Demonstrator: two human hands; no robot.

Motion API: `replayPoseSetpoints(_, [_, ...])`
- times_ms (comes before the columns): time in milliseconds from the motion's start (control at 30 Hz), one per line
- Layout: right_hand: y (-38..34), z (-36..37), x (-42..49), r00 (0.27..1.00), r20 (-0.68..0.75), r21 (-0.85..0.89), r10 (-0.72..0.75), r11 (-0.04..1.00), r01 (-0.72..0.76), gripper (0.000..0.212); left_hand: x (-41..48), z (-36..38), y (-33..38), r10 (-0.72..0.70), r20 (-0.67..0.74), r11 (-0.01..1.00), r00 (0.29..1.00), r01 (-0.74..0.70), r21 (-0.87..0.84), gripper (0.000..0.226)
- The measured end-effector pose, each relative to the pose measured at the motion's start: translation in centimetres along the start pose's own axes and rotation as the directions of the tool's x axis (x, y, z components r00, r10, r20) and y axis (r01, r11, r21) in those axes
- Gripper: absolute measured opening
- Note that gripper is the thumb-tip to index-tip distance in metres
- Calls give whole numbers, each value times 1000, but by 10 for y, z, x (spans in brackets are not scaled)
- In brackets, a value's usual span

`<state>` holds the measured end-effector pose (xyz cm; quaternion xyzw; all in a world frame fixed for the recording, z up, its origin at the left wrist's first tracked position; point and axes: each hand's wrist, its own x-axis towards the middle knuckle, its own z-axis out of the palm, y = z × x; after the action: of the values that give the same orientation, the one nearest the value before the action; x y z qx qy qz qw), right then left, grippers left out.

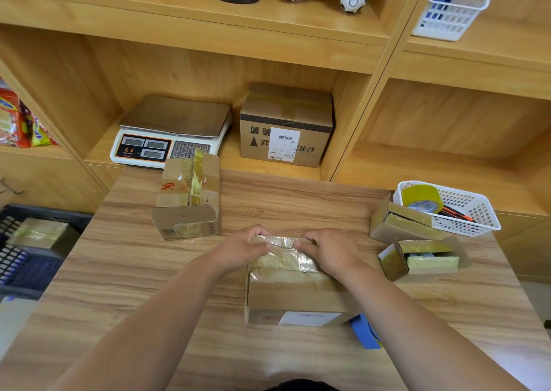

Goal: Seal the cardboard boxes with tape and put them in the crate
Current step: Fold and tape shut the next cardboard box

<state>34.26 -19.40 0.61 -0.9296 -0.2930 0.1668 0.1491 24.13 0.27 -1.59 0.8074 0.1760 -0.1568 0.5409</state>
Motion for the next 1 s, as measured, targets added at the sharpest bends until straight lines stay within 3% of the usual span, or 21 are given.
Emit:
replayPoseSetpoints(333, [-1,10,8,1000,-20,-194,-13,981,9,58,2,12,1,66,-172,995,983,-79,-65,28])
replayPoseSetpoints(533, [-6,13,11,998,-43,-263,-52,964,39,50,2,13,1,31,-192,991,981,-56,-125,27])
replayPoseSetpoints(833, [-26,23,14,984,39,-350,171,925,-147,94,1,17,-10,44,-206,987,978,-74,-144,26])
replayPoseSetpoints(1000, [-24,20,13,974,87,-388,209,907,-160,98,-3,17,-6,55,-225,987,973,-87,-132,28])
